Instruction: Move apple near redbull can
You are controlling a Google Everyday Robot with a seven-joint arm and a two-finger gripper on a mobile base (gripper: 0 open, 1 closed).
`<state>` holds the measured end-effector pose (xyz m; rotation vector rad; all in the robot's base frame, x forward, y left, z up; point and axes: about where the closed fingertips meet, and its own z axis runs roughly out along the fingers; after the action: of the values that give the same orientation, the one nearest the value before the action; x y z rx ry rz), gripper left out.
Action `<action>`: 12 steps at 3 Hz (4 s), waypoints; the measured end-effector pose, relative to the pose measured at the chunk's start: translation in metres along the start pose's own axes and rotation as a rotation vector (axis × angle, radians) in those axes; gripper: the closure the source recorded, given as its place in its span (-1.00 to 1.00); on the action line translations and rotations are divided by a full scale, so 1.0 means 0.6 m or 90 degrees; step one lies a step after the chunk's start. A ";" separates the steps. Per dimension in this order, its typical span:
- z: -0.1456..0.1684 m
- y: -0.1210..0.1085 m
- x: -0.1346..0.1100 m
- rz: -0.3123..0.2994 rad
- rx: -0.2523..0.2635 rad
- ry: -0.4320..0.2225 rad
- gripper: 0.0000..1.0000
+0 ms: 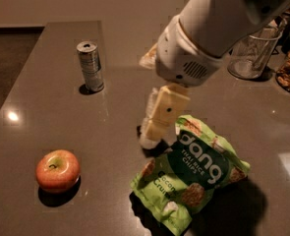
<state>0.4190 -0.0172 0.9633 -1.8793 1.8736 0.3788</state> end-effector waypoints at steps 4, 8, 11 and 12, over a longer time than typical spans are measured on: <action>0.213 0.138 -0.149 -0.193 -0.099 0.013 -1.00; 0.293 0.156 -0.179 -0.231 -0.176 0.047 -0.57; 0.245 0.019 -0.159 -0.109 -0.120 0.057 0.83; 0.230 -0.070 -0.129 -0.022 -0.072 0.081 1.00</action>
Offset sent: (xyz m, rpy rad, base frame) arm -0.0510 0.1322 -0.0800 -0.0303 -0.0212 0.2944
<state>0.4747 0.1177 0.8888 -2.0521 1.9343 0.3682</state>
